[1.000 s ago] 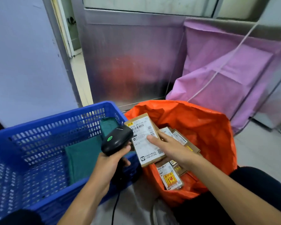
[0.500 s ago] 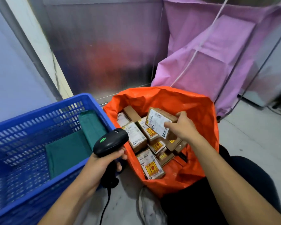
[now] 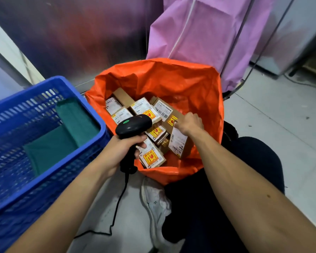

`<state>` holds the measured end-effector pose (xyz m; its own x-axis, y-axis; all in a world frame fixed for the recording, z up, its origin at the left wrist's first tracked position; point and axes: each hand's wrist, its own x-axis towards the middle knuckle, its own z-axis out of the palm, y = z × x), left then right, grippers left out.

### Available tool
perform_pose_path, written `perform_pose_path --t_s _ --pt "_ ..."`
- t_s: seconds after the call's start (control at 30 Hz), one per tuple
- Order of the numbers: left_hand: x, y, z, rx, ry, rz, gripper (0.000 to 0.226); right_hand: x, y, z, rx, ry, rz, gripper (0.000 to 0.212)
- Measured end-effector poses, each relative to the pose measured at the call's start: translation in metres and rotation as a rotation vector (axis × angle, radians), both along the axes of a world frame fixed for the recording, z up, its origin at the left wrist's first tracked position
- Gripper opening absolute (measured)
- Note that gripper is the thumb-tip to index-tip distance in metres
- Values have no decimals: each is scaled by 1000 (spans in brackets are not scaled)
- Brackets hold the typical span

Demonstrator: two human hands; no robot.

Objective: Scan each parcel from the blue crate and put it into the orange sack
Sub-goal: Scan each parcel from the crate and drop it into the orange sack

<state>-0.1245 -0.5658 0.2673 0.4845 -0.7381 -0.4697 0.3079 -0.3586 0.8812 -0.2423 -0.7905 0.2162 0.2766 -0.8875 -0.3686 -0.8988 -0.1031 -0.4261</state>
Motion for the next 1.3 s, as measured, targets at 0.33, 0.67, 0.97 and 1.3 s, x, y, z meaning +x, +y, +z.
perform_pose_path --t_s 0.33,0.67,0.97,1.3 --pt "5 1 -5 -4 45 -7 19 0 1 -12 79 24 35 44" --pt "47 63 16 -81 -34 67 9 30 40 35 -164 123 480 64" --pt "107 122 38 -146 -123 334 3 75 95 67 -341 18 769 47" --pt "163 198 68 -217 -191 536 6 159 138 100 -403 -183 859 16"
